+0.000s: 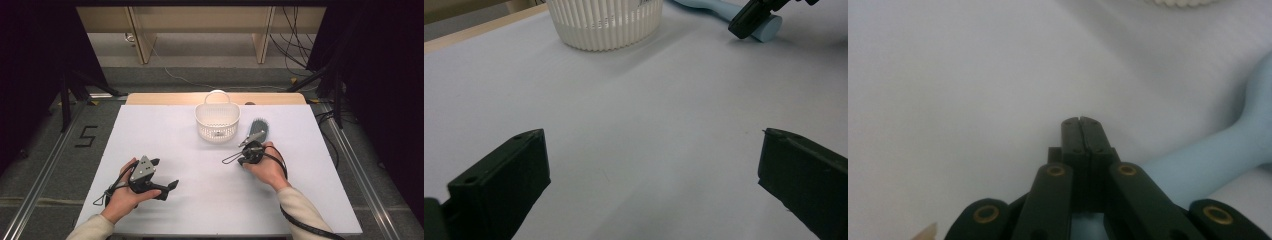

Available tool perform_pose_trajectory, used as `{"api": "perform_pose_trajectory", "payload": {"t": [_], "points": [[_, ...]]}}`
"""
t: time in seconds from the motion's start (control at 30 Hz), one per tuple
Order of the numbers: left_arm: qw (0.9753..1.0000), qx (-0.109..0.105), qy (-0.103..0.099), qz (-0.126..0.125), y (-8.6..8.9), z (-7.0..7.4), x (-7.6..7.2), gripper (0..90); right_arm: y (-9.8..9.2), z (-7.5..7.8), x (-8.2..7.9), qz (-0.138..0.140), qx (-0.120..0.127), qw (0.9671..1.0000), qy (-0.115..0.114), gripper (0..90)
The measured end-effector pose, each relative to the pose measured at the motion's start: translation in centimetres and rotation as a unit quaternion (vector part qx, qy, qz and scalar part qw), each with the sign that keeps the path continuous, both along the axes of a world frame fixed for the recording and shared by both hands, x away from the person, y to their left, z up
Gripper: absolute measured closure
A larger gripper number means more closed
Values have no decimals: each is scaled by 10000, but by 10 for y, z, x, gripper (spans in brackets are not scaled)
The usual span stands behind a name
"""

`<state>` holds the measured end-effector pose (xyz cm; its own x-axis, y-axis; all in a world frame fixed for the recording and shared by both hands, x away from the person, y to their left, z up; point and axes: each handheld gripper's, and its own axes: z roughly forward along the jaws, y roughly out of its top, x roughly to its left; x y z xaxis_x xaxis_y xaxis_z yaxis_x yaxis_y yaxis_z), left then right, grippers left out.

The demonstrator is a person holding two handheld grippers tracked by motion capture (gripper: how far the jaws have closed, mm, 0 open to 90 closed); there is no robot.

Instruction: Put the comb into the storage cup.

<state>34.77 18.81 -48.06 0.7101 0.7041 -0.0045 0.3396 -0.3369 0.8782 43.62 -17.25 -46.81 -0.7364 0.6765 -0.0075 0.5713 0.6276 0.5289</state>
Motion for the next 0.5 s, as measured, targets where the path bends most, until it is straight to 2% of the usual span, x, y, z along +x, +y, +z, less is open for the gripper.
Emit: {"api": "perform_pose_trajectory", "payload": {"t": [0.3,0.5], "points": [[10000,0,-7,-6,0,0,0,0,-27,2,-7,-260,-323,9991,93,900],[10000,-9,-7,-20,-1,0,0,0,-46,3,-8,-577,-369,9975,164,900]]}}
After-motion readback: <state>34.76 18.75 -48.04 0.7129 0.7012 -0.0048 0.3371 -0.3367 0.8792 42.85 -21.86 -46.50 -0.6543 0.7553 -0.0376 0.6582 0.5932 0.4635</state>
